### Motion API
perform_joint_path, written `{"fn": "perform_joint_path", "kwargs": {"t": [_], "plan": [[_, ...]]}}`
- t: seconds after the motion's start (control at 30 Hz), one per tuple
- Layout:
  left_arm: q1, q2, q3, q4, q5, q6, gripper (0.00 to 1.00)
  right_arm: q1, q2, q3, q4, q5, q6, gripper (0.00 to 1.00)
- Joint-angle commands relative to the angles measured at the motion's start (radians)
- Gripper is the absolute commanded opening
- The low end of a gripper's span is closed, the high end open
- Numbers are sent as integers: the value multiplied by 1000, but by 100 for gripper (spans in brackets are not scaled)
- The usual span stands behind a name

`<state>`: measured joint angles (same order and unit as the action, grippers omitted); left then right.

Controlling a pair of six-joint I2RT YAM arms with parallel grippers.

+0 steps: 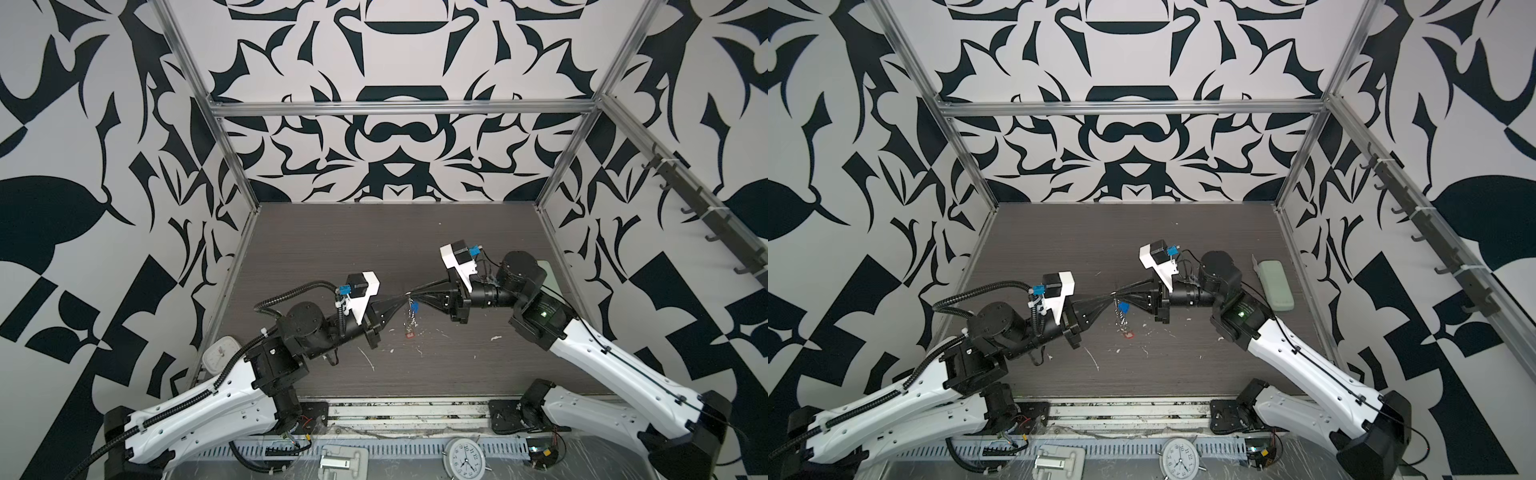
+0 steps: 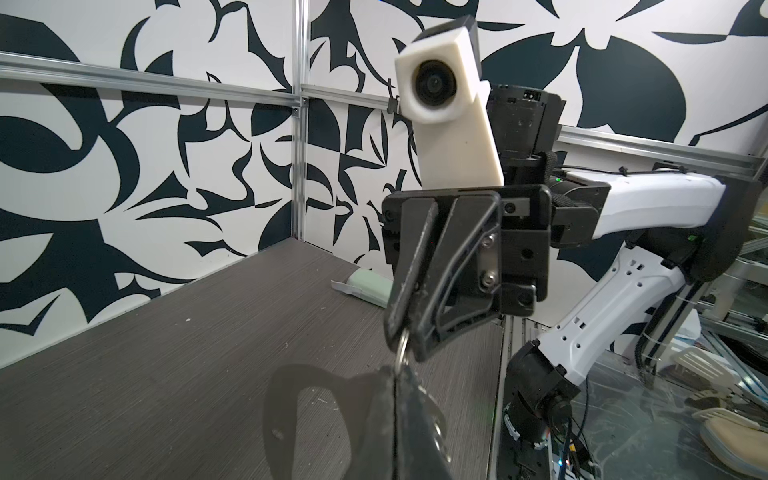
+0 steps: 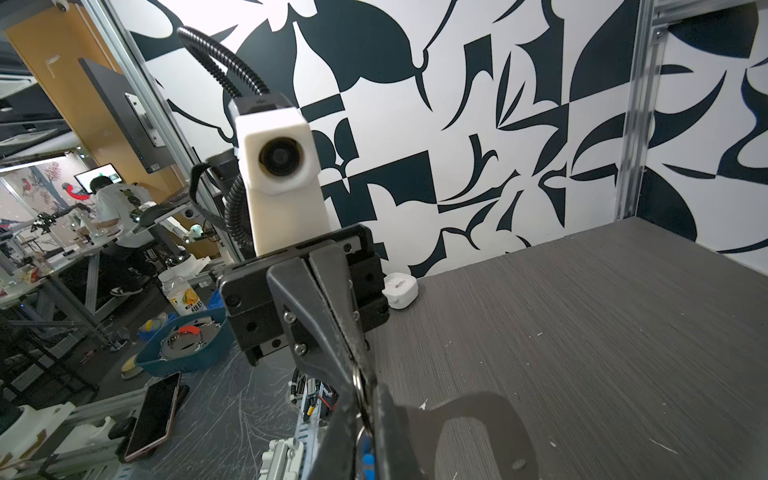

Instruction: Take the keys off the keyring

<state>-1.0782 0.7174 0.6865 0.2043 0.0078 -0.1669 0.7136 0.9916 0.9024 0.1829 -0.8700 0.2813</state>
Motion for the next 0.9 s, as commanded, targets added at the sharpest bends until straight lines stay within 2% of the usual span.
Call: {"fn": "perform_joint_path", "kwargs": {"t": [0.0, 0.17, 0.2, 0.27, 0.3, 0.33, 0.43, 0.53, 0.6, 0.73, 0.87], "plan": [[4, -7, -1, 59, -8, -6, 0, 3, -6, 3, 38, -1, 9, 0], [4, -1, 26, 5, 2, -12, 0, 3, -20, 20, -25, 21, -13, 0], [4, 0, 39, -24, 5, -16, 3, 3, -22, 33, -63, 25, -26, 0], [4, -5, 65, -90, 5, -19, 28, 3, -22, 78, -183, 32, -76, 0], [4, -10, 83, -139, 7, -18, 37, 3, -19, 111, -263, 43, -110, 0], [4, -15, 99, -181, 7, -17, 40, 3, -16, 139, -330, 50, -139, 0], [6, -11, 166, -333, 15, -4, 41, 3, 7, 229, -521, 57, -211, 0], [27, 23, 231, -451, 73, -14, 36, 3, 30, 278, -613, 50, -250, 0], [97, 53, 263, -486, 213, -52, 33, 6, 55, 316, -690, 52, -278, 0], [308, 112, 274, -435, 590, -173, 31, 14, 84, 365, -783, 57, -324, 0], [332, 156, 282, -429, 695, -182, 31, 15, 95, 393, -821, 48, -346, 0]]}}
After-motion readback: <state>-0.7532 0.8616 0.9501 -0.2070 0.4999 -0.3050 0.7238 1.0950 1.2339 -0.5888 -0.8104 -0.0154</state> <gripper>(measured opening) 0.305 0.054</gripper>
